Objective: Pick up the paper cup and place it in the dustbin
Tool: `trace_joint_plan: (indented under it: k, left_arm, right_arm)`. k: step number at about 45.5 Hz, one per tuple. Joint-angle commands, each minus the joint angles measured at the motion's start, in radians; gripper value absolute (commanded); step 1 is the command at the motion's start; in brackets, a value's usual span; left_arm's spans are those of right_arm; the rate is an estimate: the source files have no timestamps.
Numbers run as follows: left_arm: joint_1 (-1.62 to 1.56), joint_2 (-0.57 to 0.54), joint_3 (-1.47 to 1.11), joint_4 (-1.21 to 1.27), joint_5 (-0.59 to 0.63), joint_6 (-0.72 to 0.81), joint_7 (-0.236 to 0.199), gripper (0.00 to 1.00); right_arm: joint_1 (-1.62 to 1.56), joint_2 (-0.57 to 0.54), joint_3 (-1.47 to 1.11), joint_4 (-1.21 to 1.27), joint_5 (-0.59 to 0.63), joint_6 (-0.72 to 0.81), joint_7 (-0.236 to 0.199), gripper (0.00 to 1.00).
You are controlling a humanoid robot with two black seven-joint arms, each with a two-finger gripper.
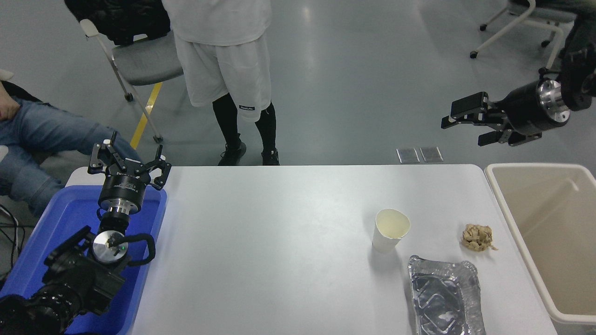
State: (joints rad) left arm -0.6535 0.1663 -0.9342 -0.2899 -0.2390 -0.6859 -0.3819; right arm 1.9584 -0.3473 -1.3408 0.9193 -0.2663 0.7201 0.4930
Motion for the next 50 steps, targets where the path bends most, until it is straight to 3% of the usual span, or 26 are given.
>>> trace_joint_plan:
  k: [1,22,50]
  left_arm:
    - [0.0,0.001,0.0,0.0,0.0,0.0,0.0,0.99]
    - [0.0,-0.001,0.0,0.0,0.0,0.0,0.0,0.99]
    - [0.0,0.001,0.0,0.0,0.003,0.0,0.0,0.99]
  right_arm:
    - [0.123,0.146,-0.044,0.01,-0.09,0.065,-0.001,1.0]
    - [0.205,0.301,-0.103,0.03,-0.145,0.065,-0.001,1.0]
    - [0.093,0.306,-0.032,0.035,-0.128,0.065,-0.002,1.0]
